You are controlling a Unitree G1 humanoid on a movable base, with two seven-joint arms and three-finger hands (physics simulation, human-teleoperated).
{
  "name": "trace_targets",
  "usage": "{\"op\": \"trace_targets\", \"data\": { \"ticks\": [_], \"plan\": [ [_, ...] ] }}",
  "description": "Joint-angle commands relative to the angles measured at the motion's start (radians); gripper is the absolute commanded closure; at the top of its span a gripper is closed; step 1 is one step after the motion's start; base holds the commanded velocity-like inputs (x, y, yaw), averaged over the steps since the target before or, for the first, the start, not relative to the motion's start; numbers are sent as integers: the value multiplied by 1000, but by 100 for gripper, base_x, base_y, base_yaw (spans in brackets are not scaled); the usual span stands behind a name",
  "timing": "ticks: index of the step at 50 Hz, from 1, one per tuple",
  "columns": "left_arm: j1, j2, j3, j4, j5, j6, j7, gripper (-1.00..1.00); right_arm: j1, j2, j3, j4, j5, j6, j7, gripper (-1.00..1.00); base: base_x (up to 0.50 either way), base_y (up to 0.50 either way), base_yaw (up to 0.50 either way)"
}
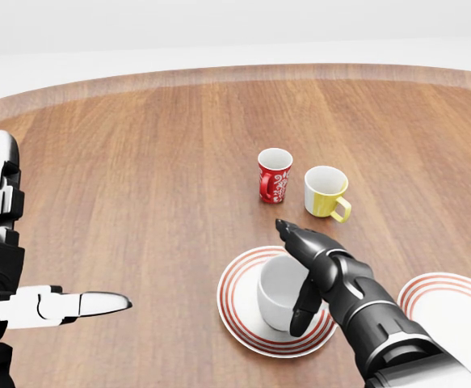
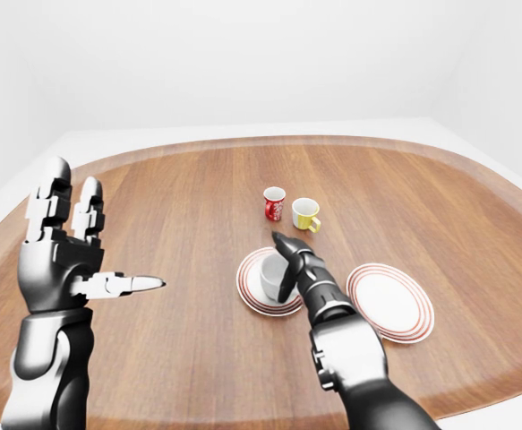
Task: Put the white mug on the left plate.
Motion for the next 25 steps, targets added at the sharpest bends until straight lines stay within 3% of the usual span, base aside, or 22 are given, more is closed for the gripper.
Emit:
{"op": "trace_targets", "data": {
  "ticks": [1, 5, 25],
  "plan": [
    [-1, 0, 2, 9, 1, 0, 2, -100, 42, -4, 12, 1, -20, 14, 30, -100, 0, 0, 0],
    [2, -1, -5, 11, 3, 0, 2, -100, 26, -10, 7, -3, -18, 21, 26, -100, 0, 0, 0],
    [16, -6, -23, 3, 9, 0, -4, -100, -76, -58, 19, -69, -31, -6, 10, -100, 0, 0, 0]
  ]
}}
